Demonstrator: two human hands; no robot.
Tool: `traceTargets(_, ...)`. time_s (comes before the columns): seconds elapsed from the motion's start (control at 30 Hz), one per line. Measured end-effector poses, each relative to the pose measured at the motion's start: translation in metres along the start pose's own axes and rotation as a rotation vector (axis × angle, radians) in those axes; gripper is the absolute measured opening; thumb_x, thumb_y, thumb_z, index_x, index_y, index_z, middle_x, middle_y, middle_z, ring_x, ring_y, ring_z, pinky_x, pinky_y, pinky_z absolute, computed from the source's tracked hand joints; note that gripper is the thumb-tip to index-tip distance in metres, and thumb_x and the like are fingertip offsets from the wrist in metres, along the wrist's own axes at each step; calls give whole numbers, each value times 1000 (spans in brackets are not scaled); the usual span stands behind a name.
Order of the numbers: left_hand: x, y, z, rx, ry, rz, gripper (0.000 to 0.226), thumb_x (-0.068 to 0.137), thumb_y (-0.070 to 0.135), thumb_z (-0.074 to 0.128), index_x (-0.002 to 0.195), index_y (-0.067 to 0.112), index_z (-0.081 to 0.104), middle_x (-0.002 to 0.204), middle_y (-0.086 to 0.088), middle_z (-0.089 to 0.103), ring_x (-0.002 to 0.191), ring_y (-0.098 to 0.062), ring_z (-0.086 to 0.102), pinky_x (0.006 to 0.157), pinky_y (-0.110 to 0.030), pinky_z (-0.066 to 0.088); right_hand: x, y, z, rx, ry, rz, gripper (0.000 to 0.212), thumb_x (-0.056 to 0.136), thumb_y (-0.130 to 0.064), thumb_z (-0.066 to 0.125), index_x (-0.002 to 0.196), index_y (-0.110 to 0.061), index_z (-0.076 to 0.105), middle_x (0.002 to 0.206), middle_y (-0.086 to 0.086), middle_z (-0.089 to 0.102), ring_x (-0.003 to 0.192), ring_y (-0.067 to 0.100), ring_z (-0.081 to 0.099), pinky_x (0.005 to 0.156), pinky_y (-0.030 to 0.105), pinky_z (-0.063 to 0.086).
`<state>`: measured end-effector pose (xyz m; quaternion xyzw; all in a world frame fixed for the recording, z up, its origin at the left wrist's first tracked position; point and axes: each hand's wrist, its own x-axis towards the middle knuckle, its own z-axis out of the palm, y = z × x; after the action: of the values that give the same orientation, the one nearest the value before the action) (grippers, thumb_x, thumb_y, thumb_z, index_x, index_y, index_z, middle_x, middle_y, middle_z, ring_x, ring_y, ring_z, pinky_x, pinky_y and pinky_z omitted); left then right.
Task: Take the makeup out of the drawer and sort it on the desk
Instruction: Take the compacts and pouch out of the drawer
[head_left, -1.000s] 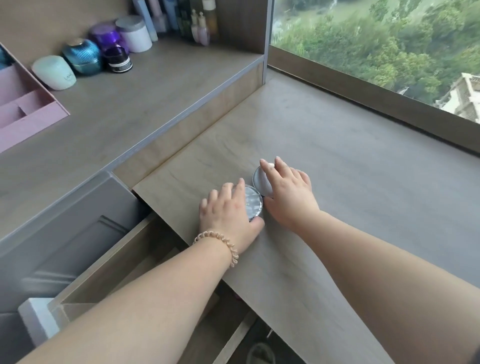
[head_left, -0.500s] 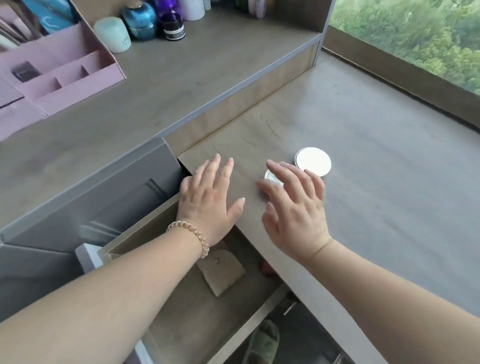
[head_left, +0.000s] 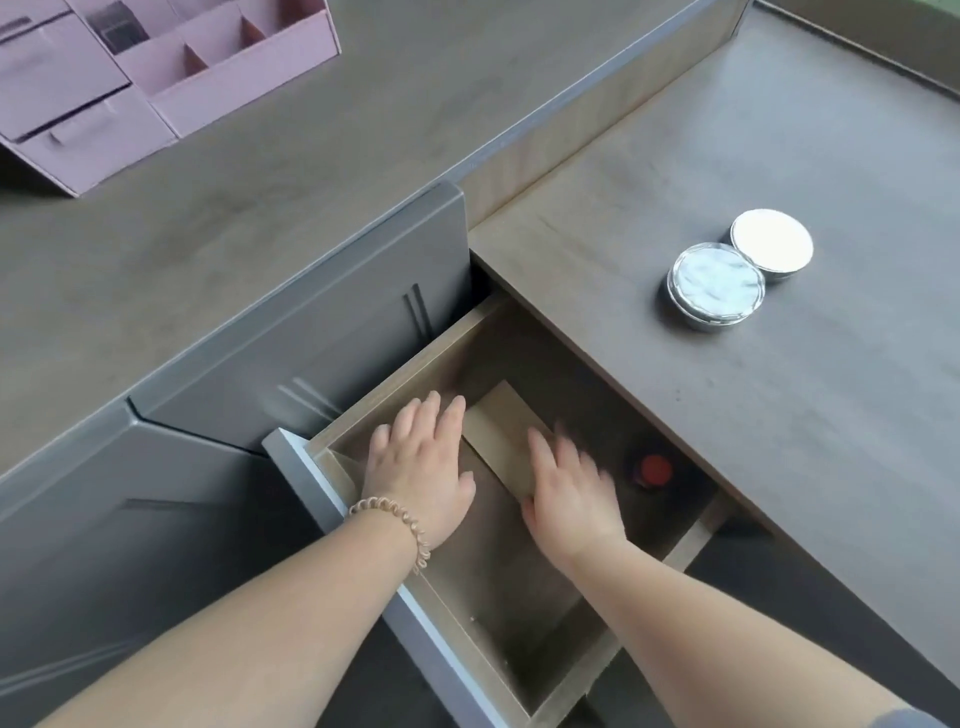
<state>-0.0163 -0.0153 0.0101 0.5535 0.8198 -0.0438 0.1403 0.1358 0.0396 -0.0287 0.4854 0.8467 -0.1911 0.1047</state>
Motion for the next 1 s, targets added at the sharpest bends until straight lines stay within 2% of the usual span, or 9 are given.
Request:
traceTargets(0.23,-3,-8,11,4,-38,15,65,88,39,47,145,26,18,155,-4,20,140,-22,19,110,-43,22,14,7,28,-7,-140,210,80,84,-48,56,147,-29,10,154,13,21,140,36,21,112,51,16)
traceTargets(0.4,-6,-10,9,-7,-38,74,66,89,36,49,145,28,16,156,-5,19,142,-24,17,111,-44,20,8,-12,28,-67,15,174,85,76,-28,70,144,-26,18,128,7,44,114,29,46,97,44,38)
traceTargets(0.47,-8,-11,7,-27,-55,80,70,88,36,51,146,31,11,157,-5,16,143,-24,15,113,-45,19,3,-21,24,-45,50,123,75,77,-21,68,140,-26,28,117,3,51,100,25,54,93,41,42)
traceTargets(0.57,-12,-12,-4,-72,-74,76,81,85,40,55,146,36,1,158,-4,8,144,-24,10,113,-46,17,-11,-33,6,-28,67,-15,37,81,-20,63,115,-26,50,95,-3,53,77,18,52,83,33,42)
traceTargets(0.63,-13,-12,-17,-86,-39,66,89,81,43,58,145,38,-3,158,-6,6,143,-25,12,113,-46,18,-19,-34,-10,-20,115,-128,25,84,-23,58,109,-25,54,91,-5,53,75,17,54,82,33,42)
traceTargets(0.73,-11,-7,-47,-55,57,91,81,78,45,60,143,39,12,154,-6,17,140,-25,17,111,-44,18,-29,-24,-48,-11,243,-259,17,86,-28,57,103,-25,58,85,-5,55,74,18,57,82,35,43)
traceTargets(0.8,-3,3,-70,-75,145,157,55,77,45,60,129,37,42,138,-2,41,130,-22,33,105,-40,25,-30,-13,-81,-60,323,-305,11,86,-28,56,96,-25,59,80,-6,55,71,19,57,80,35,41)
traceTargets(0.87,8,18,-96,-183,163,207,26,80,41,58,103,30,60,106,3,55,106,-20,51,91,-35,34,-30,4,-115,-123,437,-293,5,81,-27,59,86,-26,59,72,-6,52,62,21,56,77,33,37)
traceTargets(1.0,23,56,-138,-430,-18,302,21,89,38,52,80,20,61,81,2,57,79,-21,55,67,-32,44,-25,50,-173,-275,580,-140,14,72,-22,68,83,-25,62,73,-4,52,71,24,59,90,35,25)
